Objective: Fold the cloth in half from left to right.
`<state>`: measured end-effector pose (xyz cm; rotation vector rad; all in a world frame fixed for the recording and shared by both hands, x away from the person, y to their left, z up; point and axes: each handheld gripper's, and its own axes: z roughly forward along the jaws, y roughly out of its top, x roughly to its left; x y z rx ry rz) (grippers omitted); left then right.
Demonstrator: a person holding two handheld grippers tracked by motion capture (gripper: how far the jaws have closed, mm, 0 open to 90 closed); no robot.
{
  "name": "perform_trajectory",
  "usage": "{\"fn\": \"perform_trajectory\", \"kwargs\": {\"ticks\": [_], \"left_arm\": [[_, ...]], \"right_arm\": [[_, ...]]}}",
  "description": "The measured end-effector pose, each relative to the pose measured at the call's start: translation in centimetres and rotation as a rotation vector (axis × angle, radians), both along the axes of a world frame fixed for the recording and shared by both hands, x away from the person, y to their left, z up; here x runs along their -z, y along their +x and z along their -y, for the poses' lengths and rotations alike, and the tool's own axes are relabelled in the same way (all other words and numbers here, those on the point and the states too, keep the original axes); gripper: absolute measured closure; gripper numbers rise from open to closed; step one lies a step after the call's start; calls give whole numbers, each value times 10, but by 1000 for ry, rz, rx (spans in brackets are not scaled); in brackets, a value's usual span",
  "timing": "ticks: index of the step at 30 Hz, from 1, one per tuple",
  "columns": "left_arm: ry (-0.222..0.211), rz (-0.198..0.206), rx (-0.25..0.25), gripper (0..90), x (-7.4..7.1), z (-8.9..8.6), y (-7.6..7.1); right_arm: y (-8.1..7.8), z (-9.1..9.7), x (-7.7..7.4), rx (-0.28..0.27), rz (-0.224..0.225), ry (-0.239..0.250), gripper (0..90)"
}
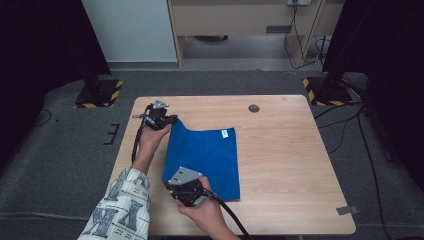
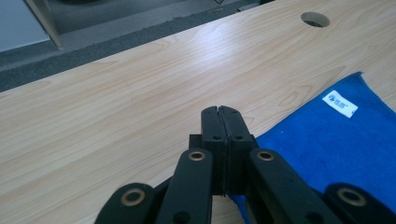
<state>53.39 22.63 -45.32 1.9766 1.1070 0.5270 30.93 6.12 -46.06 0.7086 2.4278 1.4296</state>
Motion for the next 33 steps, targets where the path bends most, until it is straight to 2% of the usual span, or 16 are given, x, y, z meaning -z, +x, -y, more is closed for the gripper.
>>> {"fn": "perform_trajectory", "kwargs": {"ticks": [7,8,14,22,33], "left_arm": [[7,-8,16,897,5,22,5],[11,-5,29,897,5,32,6],[29,-11,59,897,7,55,8],[29,-19,79,897,14,76,12],[14,-16,105,897,13,95,11]], "right_arm": [[0,23,10,33,-17,-3,874],[0,28,12,38,-18,-3,874],[-1,46,20,66,-36,0,874],[-4,66,28,97,-47,-1,874],[-7,79,23,115,-38,-3,873]]}}
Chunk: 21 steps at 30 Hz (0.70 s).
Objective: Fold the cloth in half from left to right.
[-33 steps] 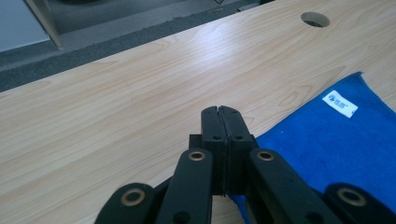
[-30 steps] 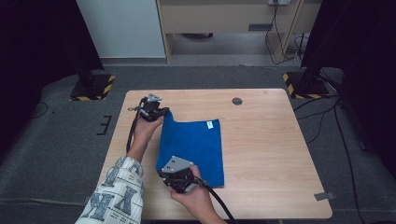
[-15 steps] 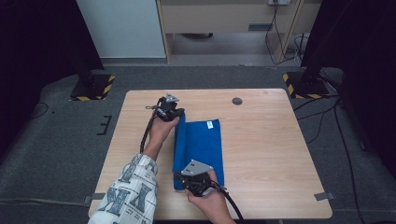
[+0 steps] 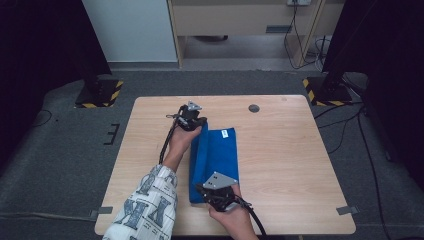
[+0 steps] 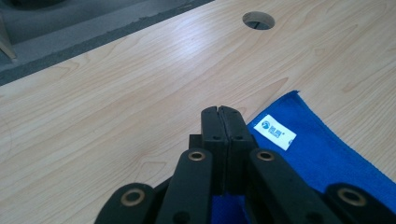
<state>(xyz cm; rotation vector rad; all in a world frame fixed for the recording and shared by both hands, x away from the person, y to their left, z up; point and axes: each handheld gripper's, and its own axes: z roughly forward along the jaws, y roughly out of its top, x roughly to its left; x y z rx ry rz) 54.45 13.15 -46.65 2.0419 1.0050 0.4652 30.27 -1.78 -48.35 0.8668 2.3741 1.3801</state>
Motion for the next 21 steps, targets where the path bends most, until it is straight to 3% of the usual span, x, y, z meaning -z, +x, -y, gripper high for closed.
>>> {"fn": "perform_trajectory", "kwargs": {"ticks": [9,21], "left_arm": [[-11,0,23,896,-8,17,0],[-4,-13,38,896,-3,35,3]], "right_arm": [[-3,11,-4,11,7,-2,873],[-5,25,-3,33,1,-3,872]]}}
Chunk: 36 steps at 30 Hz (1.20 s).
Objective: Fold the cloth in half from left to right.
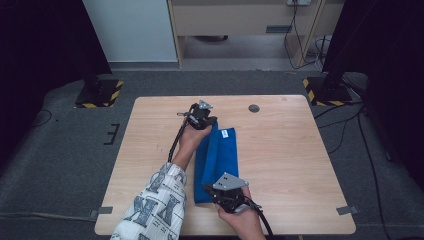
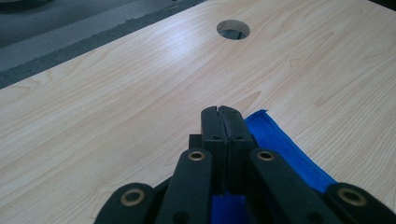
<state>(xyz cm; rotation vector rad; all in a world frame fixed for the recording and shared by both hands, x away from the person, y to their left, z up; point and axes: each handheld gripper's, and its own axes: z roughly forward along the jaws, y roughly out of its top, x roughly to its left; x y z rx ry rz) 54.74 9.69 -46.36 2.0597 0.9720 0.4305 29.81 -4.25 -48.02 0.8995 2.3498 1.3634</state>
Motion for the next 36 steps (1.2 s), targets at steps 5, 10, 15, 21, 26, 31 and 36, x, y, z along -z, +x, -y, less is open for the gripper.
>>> {"fn": "perform_trajectory", "kwargs": {"ticks": [5,10,15,21,26,31,36], "left_arm": [[-11,-9,3,896,2,4,0],[-12,-9,10,895,3,9,0],[-11,-12,1,895,4,11,0],[-33,-29,-10,895,8,11,3],[-38,-30,-11,895,9,14,3],[-35,-34,-8,894,11,18,4],[-31,-42,-11,894,13,20,5]], "right_arm": [[-2,4,0,7,-1,-1,872],[-3,9,1,14,-6,0,872],[-3,13,1,19,-6,-2,871],[-1,18,4,33,-14,-8,867],[0,23,6,45,-21,-11,866],[-2,28,8,51,-27,-14,867],[-3,32,10,59,-32,-13,868]]}}
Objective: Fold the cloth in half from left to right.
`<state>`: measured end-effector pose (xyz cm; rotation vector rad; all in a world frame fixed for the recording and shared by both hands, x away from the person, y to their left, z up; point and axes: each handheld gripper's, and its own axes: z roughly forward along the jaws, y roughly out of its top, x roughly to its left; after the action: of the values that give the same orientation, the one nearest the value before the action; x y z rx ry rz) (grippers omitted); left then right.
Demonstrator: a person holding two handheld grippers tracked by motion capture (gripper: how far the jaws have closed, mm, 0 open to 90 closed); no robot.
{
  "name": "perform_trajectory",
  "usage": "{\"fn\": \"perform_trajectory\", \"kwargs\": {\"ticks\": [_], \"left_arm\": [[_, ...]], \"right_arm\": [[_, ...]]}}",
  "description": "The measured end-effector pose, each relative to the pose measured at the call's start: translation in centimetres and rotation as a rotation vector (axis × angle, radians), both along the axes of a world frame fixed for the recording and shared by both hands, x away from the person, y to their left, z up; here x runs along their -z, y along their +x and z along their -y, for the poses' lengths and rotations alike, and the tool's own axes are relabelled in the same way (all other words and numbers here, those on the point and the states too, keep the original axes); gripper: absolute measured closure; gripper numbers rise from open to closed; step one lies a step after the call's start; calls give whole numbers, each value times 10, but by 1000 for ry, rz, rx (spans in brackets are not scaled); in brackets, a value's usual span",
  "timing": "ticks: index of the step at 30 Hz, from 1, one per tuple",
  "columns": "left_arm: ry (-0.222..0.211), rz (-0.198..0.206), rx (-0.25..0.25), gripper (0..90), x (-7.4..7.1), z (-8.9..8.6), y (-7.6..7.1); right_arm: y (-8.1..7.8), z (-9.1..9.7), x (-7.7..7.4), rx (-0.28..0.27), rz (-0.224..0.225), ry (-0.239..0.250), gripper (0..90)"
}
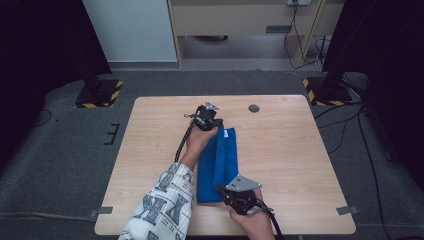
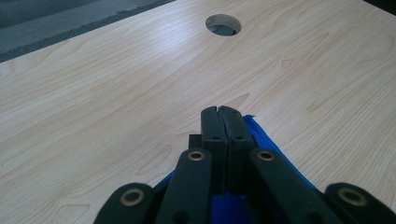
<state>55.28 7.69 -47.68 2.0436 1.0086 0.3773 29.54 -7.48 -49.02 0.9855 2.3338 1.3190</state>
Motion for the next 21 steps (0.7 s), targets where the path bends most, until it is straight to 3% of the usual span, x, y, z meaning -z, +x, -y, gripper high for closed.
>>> {"fn": "perform_trajectory", "kwargs": {"ticks": [21], "left_arm": [[5,-20,9,889,9,13,1]], "right_arm": [[0,8,7,17,-25,-2,859]]}}
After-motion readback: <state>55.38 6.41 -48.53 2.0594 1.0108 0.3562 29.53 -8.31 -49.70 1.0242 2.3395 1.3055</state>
